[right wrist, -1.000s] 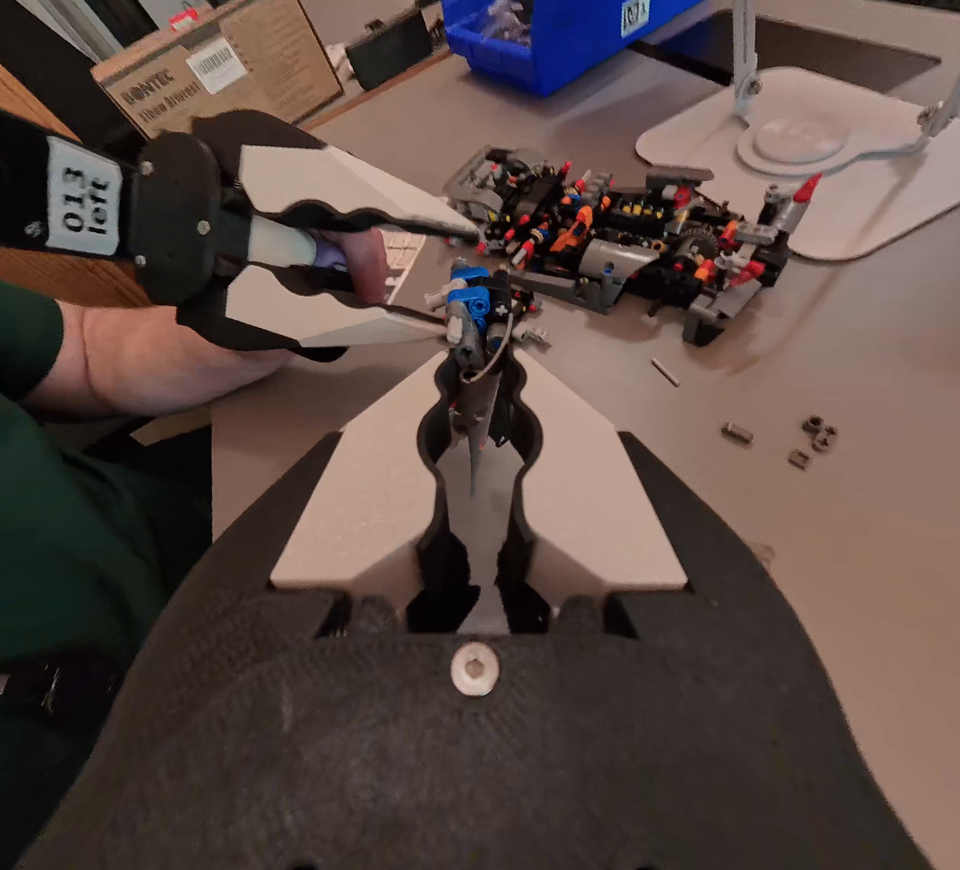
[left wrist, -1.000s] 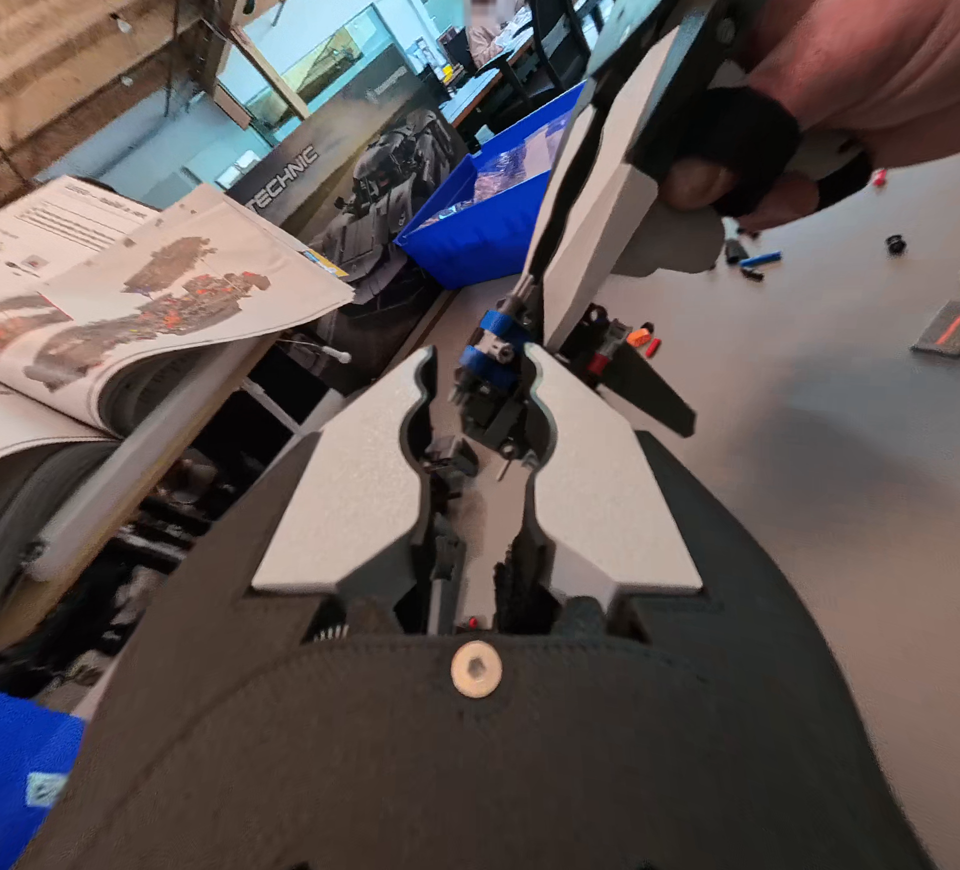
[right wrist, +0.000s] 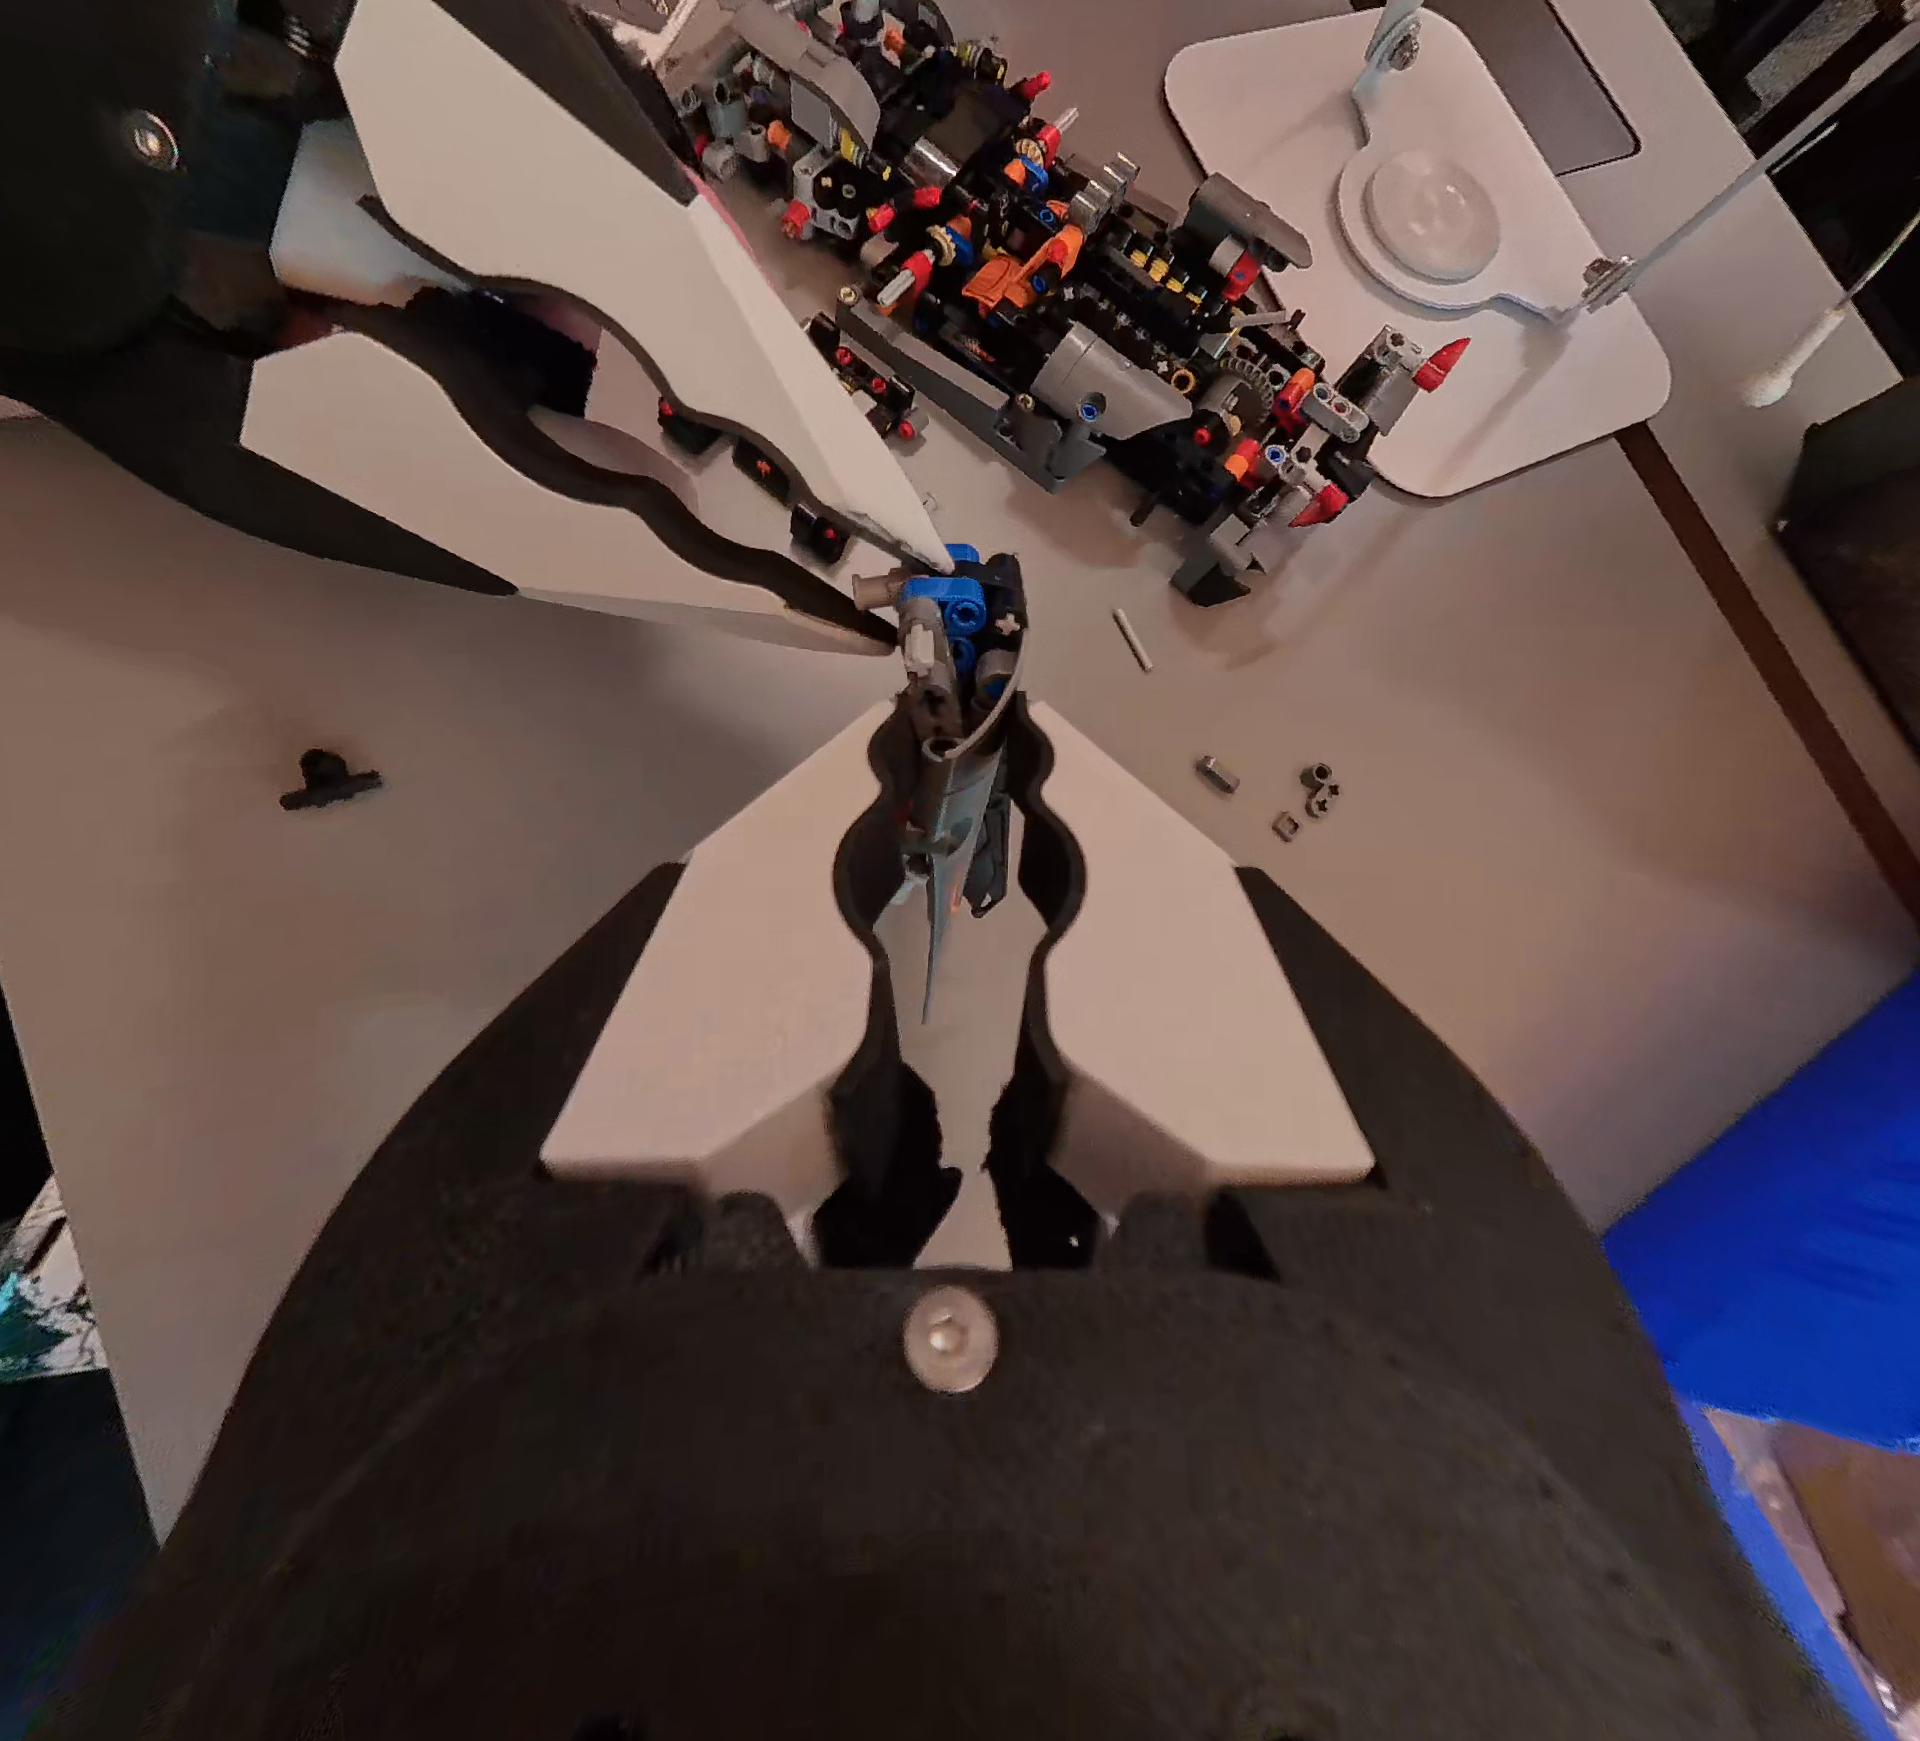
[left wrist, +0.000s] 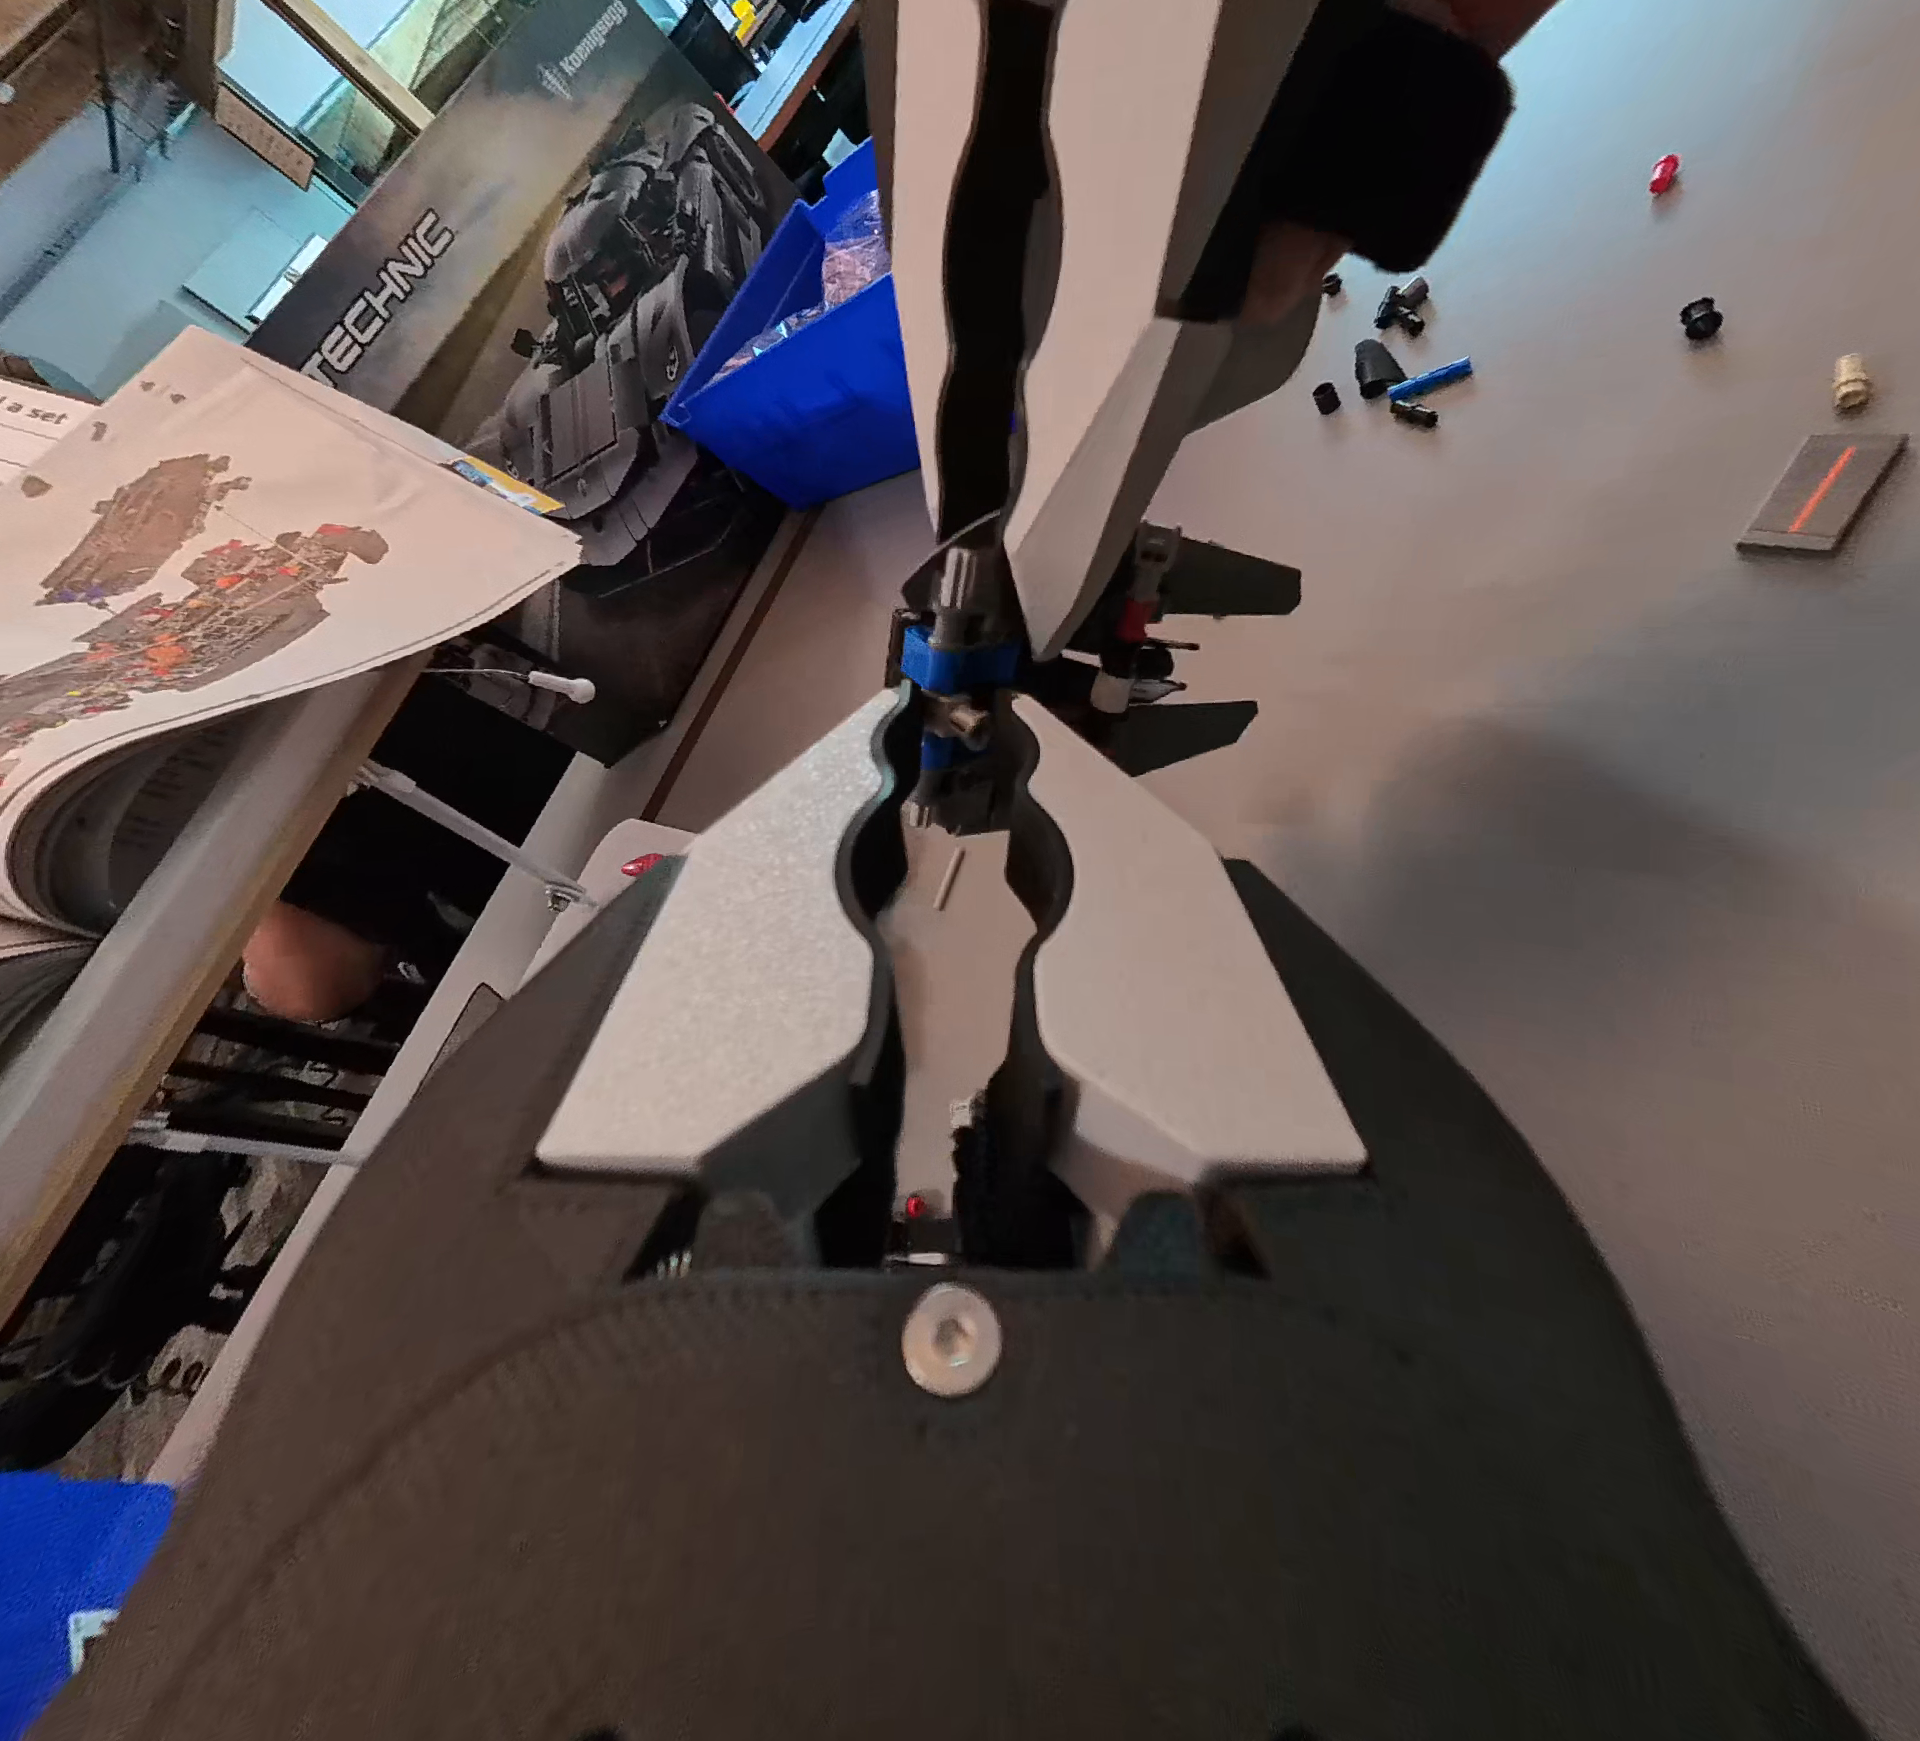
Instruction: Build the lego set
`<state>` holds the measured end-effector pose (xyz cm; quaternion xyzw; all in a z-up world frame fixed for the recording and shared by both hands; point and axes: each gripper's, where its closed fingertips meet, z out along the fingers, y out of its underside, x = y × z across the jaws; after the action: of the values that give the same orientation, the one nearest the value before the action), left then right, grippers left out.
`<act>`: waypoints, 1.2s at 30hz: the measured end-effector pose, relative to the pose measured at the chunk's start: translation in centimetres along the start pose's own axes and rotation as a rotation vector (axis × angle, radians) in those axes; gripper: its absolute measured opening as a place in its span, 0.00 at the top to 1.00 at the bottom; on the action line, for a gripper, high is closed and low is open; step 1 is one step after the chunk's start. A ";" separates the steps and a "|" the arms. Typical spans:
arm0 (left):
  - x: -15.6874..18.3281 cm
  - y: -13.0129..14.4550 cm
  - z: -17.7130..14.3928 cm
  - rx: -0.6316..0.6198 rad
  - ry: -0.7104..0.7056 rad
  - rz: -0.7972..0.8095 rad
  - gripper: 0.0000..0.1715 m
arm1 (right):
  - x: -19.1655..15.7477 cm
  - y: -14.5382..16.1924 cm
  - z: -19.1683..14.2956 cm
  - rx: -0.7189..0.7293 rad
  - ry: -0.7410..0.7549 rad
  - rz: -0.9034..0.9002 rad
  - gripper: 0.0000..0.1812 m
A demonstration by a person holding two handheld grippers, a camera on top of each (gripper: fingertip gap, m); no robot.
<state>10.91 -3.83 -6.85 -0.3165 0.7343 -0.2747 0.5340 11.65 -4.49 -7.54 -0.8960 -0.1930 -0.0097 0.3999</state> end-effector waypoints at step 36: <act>-2.5 -1.2 -1.1 0.146 -0.095 -0.177 0.98 | -3.5 0.2 -1.0 0.361 -0.249 0.563 0.95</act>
<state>10.61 -2.65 -4.16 -0.3532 0.6553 -0.3581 0.5636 8.66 -6.55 -7.60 -0.8232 0.0154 0.2444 0.5122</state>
